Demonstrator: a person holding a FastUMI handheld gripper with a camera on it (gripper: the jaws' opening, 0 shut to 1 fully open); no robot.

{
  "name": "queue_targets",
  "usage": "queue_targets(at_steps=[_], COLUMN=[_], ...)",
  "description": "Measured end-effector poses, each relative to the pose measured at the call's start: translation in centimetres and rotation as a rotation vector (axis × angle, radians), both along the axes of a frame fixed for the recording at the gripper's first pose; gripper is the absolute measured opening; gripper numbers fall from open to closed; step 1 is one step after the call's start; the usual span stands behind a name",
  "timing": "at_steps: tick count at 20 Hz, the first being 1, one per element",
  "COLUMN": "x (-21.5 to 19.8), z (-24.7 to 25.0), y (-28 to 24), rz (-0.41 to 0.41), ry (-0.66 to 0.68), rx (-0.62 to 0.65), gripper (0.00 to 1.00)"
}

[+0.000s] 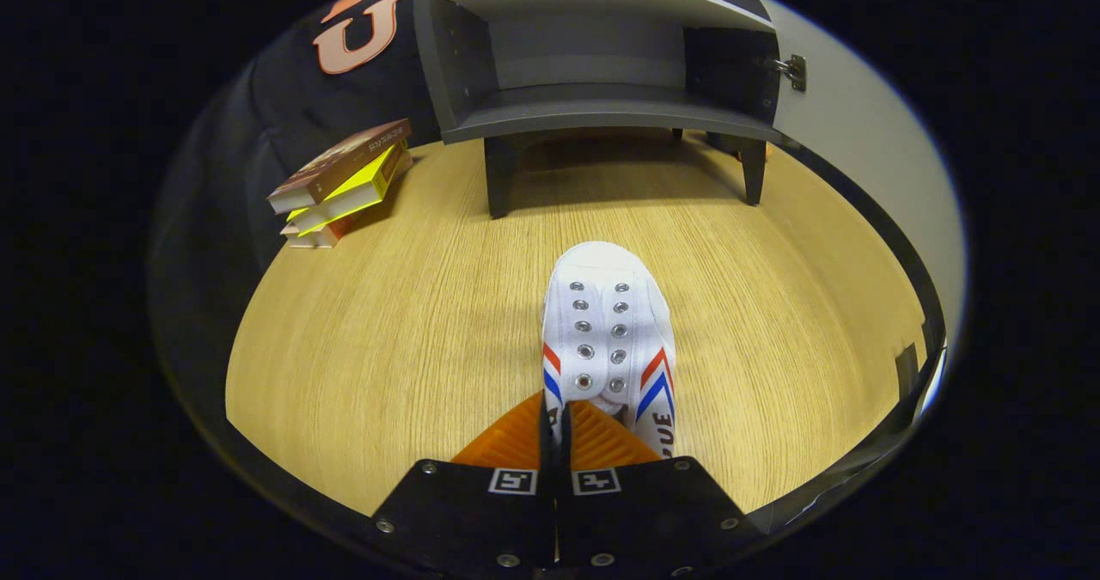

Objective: Open the shoe cabinet door, grab the shoes and put them into the shoe cabinet, then close the shoe cabinet door.

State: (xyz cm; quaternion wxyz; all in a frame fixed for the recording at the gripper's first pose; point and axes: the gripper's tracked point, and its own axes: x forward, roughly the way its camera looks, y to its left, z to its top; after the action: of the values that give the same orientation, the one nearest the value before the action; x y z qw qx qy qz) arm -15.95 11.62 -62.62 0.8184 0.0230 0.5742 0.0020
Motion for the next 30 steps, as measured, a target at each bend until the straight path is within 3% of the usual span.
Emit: queue_targets(at_steps=[9, 16, 25, 30], x=[3.5, 8.6, 18.3, 25.6], z=[8.5, 18.0, 28.4, 30.4], y=[-3.5, -5.6, -7.4, -8.7], rz=[-0.063, 0.015, 0.064, 0.081], ry=[-0.087, -0.187, -0.339, -0.4], rx=[0.004, -0.036, -0.055, -0.099], gripper=[0.01, 0.01, 0.01, 0.01])
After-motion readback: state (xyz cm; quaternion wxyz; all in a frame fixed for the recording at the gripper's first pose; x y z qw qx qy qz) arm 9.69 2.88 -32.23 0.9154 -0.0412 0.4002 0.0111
